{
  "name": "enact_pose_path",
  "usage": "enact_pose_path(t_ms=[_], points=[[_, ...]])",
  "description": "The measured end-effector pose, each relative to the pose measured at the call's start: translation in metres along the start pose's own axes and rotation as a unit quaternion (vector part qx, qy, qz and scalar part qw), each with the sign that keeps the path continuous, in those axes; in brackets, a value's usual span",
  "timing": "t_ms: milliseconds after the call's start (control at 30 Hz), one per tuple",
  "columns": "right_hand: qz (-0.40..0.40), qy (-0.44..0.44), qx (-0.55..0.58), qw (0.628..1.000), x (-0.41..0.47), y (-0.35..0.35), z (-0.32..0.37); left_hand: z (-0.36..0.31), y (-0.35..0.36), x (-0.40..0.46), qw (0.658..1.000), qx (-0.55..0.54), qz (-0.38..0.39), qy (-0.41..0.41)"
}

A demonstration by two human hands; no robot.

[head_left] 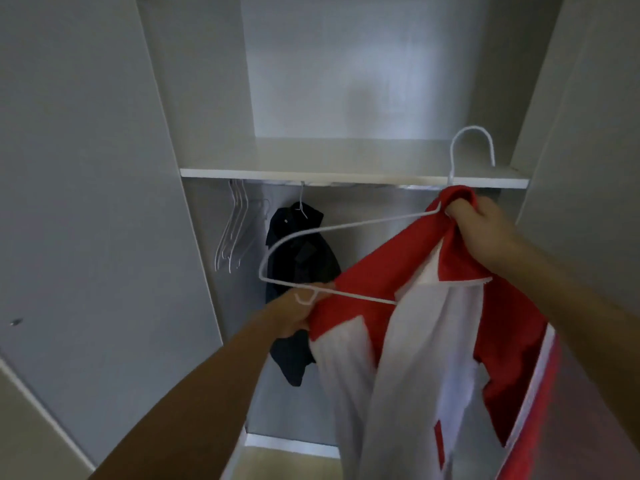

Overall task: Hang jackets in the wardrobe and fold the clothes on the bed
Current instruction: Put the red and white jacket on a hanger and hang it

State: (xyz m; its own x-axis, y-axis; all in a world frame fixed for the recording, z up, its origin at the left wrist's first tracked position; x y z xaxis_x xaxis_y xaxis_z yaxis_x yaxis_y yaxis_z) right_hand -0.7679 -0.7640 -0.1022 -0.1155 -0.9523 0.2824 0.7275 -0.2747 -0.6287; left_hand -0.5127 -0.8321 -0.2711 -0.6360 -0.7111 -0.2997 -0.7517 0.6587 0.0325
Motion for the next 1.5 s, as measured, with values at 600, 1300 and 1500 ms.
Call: enact_pose_path(t_ms=[600, 1300, 1500], points=[[0.099, -0.076, -0.171, 0.977, -0.019, 0.060, 0.027, -0.166, 0.028, -0.028, 0.972, 0.099, -0.076, 0.201], [-0.042, 0.019, 0.104, 0.994, 0.002, 0.046, 0.042, 0.082, 0.008, 0.024, 0.928, 0.215, -0.304, 0.025], [-0.125, 0.034, 0.098, 0.987, -0.019, 0.011, 0.005, 0.067, 0.004, 0.001, 0.908, 0.193, -0.342, 0.144]])
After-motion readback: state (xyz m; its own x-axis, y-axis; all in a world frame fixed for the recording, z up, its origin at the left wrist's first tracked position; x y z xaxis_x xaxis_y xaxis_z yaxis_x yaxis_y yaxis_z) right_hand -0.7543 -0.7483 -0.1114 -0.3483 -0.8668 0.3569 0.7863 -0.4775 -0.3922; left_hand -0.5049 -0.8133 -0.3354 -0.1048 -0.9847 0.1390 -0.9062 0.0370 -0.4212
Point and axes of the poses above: each hand's wrist, its own x-axis towards the middle knuckle, its own y-axis out of the palm, z = x × y, the point moved 5 cm from there along x, towards the middle knuckle, and after that the axes turned 12 degrees about z, right-handed, at the moved point
